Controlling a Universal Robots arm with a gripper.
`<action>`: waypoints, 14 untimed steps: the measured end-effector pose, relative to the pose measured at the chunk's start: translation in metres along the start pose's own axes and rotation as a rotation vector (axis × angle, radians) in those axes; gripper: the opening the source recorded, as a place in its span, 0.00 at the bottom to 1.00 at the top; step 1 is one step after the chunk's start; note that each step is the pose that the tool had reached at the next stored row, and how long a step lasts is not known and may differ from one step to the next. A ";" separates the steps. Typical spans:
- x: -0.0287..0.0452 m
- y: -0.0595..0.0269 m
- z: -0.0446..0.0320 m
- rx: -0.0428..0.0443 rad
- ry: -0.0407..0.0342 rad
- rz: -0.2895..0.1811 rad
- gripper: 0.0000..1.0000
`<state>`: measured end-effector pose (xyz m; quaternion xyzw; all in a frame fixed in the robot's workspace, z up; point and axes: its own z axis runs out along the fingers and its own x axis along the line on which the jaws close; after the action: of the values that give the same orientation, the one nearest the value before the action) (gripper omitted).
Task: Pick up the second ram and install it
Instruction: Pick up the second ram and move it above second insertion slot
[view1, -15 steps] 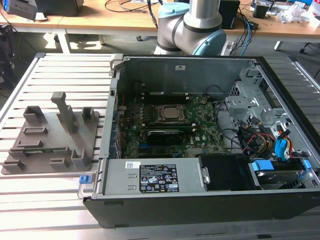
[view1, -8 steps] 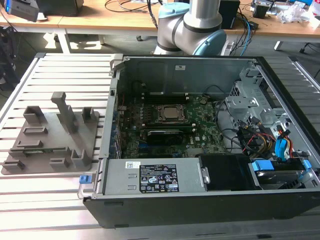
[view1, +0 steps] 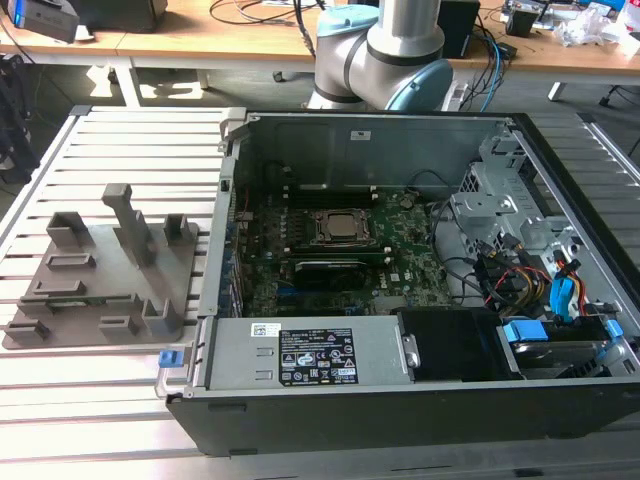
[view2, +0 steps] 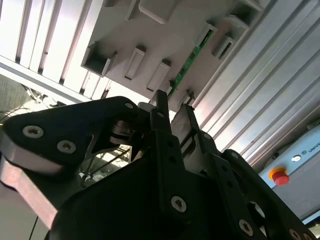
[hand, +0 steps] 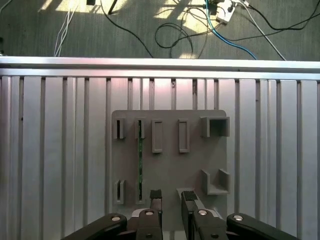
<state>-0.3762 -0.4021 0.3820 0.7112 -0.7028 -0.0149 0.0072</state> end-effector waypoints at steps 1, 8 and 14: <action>0.0000 0.0000 0.0009 -0.0001 0.0001 0.000 0.30; 0.0002 -0.0003 0.0113 -0.0001 0.0001 0.000 0.30; 0.0002 -0.0004 0.0150 -0.0001 0.0001 0.000 0.30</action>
<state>-0.3762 -0.4021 0.3669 0.7112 -0.7028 -0.0149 0.0073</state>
